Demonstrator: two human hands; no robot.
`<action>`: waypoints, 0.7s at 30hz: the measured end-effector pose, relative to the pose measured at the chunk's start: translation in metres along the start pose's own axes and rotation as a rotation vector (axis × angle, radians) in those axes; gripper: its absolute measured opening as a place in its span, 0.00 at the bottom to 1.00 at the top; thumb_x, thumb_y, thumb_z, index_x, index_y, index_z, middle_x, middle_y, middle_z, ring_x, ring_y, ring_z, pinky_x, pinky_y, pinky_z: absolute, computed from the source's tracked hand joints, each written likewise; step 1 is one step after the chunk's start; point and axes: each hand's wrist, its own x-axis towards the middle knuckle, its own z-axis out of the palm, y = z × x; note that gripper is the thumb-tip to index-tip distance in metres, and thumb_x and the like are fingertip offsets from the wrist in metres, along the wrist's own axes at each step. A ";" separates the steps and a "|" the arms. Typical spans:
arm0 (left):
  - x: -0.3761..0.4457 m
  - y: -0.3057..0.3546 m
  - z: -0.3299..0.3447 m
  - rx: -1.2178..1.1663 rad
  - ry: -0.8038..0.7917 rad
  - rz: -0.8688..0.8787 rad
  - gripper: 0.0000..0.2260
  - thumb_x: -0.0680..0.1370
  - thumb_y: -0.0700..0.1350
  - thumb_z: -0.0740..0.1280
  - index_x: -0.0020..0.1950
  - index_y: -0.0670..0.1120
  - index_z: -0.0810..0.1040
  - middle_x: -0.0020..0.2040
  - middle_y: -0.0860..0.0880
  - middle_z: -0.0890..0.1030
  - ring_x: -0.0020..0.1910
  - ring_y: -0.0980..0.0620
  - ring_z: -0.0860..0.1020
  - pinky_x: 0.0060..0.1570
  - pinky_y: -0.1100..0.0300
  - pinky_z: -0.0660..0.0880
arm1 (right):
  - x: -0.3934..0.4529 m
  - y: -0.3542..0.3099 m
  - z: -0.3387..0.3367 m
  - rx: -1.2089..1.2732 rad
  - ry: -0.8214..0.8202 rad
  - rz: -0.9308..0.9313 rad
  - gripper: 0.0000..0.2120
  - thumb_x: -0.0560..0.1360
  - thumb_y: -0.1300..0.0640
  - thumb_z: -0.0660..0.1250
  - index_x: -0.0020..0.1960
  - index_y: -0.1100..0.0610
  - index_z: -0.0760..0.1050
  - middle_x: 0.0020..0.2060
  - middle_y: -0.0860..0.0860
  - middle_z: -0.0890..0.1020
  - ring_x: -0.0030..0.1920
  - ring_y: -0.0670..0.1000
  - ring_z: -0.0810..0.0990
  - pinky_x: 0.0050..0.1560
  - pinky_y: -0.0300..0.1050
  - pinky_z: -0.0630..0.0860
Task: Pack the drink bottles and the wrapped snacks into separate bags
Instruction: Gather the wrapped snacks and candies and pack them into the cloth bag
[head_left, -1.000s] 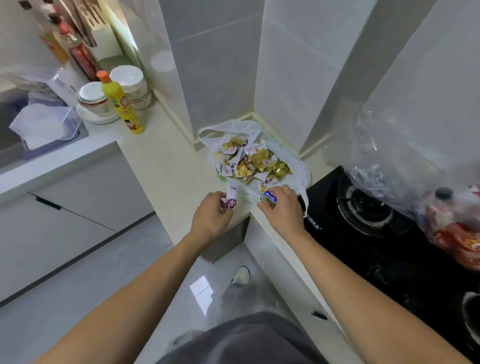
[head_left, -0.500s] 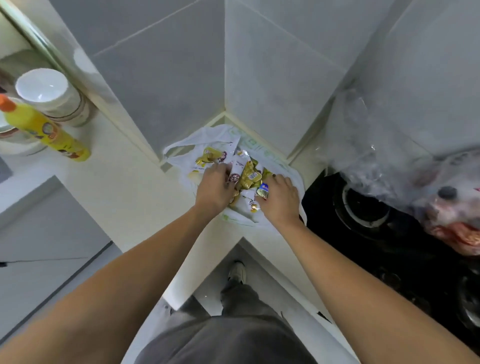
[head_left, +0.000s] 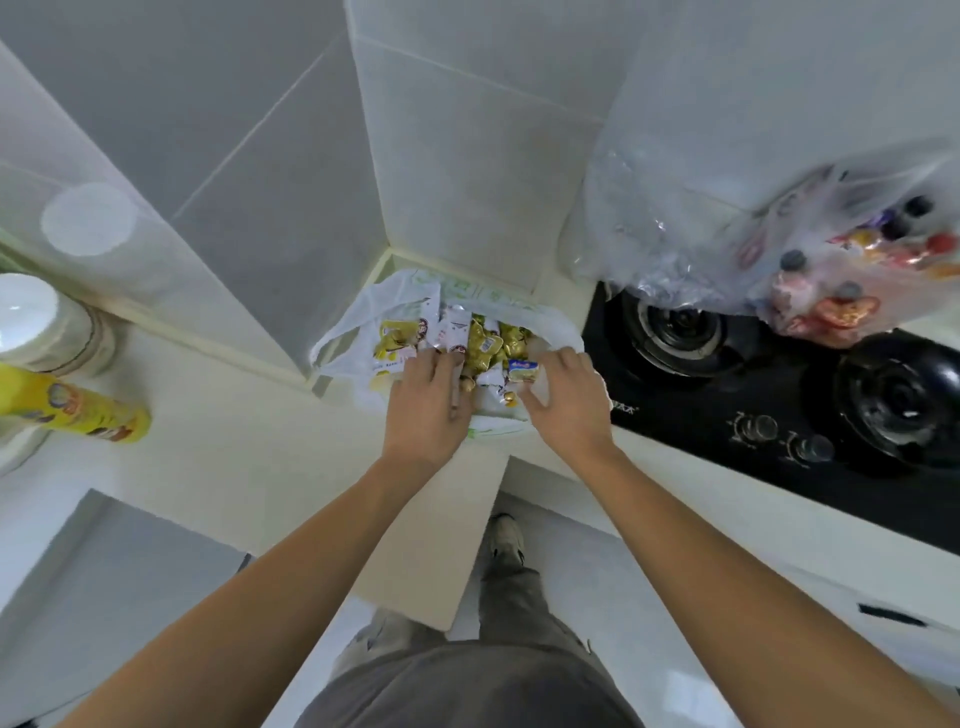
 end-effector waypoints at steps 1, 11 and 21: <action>-0.006 0.004 -0.002 0.023 -0.022 0.053 0.17 0.78 0.47 0.67 0.65 0.45 0.73 0.59 0.45 0.74 0.54 0.41 0.73 0.45 0.48 0.74 | -0.012 0.000 -0.004 0.010 0.028 0.030 0.22 0.74 0.49 0.75 0.64 0.57 0.77 0.56 0.55 0.78 0.56 0.59 0.75 0.51 0.55 0.76; -0.034 0.102 0.019 0.125 -0.184 0.452 0.25 0.79 0.54 0.63 0.74 0.46 0.70 0.66 0.46 0.74 0.66 0.41 0.70 0.59 0.42 0.73 | -0.136 0.075 -0.076 -0.015 0.188 0.317 0.24 0.76 0.48 0.72 0.68 0.57 0.75 0.58 0.53 0.78 0.57 0.56 0.76 0.53 0.55 0.78; -0.078 0.300 0.108 0.087 -0.272 0.644 0.25 0.80 0.53 0.66 0.75 0.46 0.70 0.66 0.47 0.74 0.64 0.44 0.72 0.58 0.46 0.75 | -0.283 0.237 -0.142 0.000 0.303 0.550 0.25 0.80 0.46 0.68 0.74 0.55 0.71 0.64 0.52 0.77 0.63 0.56 0.73 0.58 0.55 0.77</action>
